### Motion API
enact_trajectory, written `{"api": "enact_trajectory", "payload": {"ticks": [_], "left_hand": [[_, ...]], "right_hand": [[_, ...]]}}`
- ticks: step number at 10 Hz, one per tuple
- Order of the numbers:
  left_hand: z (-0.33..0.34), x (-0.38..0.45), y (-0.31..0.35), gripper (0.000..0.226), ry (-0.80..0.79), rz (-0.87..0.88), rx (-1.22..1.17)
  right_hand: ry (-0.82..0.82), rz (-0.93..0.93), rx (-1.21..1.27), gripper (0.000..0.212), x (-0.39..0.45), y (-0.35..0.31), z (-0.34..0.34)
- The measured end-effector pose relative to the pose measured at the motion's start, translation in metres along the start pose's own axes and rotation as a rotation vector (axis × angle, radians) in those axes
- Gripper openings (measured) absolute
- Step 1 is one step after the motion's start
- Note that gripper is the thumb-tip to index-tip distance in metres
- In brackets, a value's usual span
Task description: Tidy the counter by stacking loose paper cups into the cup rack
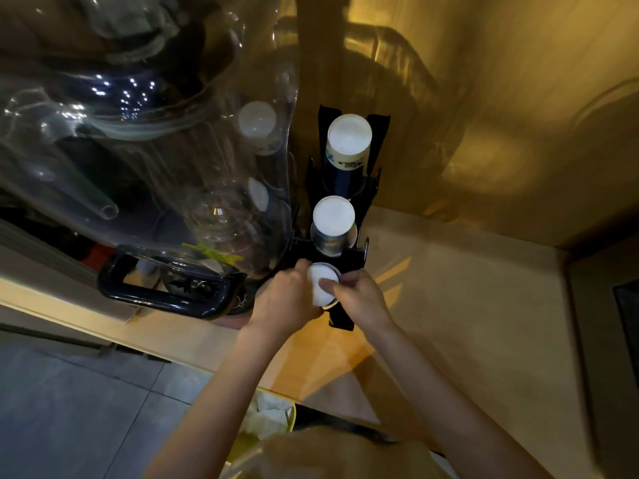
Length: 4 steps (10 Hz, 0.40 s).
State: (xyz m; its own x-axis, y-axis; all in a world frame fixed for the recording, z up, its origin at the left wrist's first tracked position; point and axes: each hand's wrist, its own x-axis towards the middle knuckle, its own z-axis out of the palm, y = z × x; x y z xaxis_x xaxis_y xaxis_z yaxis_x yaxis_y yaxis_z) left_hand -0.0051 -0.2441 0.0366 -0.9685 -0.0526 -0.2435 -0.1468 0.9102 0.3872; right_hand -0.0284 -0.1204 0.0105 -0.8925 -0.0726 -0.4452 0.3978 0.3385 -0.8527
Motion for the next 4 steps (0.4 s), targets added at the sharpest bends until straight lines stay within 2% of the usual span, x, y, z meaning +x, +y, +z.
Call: {"api": "enact_trajectory", "payload": {"ticks": [2,3,4], "left_hand": [[-0.006,-0.007,0.014,0.086,-0.069,0.001,0.061],[-0.033,-0.016,0.043,0.058,0.047,0.037,0.145],[-0.061,-0.010,0.075,0.032,0.203,0.097,-0.069]], "right_hand": [[-0.170,-0.043,0.045,0.020,-0.018,-0.011,-0.036],[-0.130,-0.152,-0.045,0.015,-0.024,-0.024,-0.071],[0.034,-0.343,0.133,0.025,-0.039,-0.055,-0.115]]}}
